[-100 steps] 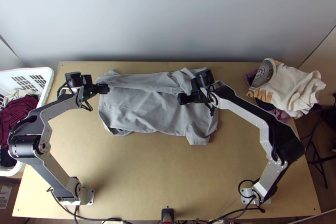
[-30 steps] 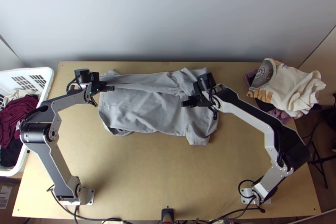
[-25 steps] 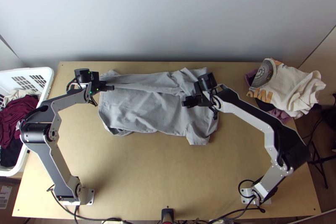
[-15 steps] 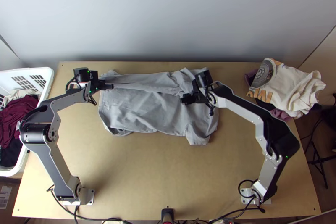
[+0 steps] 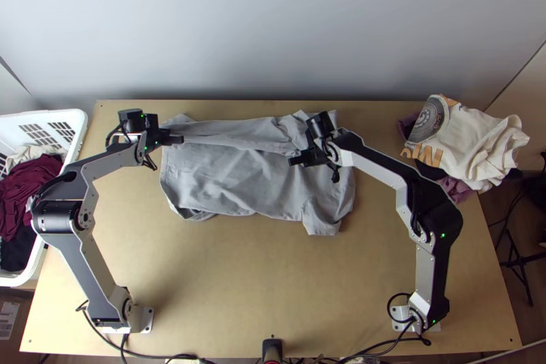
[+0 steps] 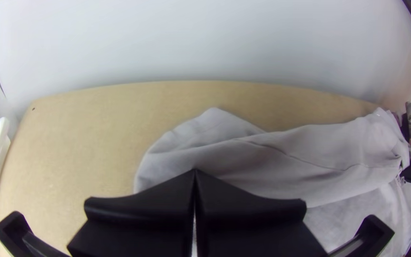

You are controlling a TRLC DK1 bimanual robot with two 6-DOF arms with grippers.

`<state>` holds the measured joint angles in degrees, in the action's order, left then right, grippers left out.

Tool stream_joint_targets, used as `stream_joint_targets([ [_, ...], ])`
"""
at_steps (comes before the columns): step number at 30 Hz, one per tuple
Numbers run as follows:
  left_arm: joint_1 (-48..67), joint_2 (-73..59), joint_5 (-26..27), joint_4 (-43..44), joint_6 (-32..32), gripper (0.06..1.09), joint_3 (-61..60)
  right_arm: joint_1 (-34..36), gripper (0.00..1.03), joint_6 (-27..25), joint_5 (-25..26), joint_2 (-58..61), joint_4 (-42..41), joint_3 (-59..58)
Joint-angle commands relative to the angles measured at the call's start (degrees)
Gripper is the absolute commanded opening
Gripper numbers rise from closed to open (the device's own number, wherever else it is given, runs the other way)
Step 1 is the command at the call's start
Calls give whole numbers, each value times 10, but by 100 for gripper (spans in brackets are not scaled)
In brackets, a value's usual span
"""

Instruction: Fold the t-shirt

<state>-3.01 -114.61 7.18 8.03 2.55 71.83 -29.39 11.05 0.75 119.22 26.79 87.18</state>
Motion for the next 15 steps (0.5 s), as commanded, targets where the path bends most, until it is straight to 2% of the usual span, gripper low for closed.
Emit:
stream_joint_targets([
  [1, -1, -3, -1, 1, -5, 9, 3, 8, 3, 0, 10, -36, 24, 4],
  [9, 6, -14, -17, 4, -9, 9, 7, 6, 3, -2, 8, -154, 24, -104],
  [15, 14, -11, -21, 4, -16, 9, 9, -6, 3, -9, -7, -180, 25, -176],
])
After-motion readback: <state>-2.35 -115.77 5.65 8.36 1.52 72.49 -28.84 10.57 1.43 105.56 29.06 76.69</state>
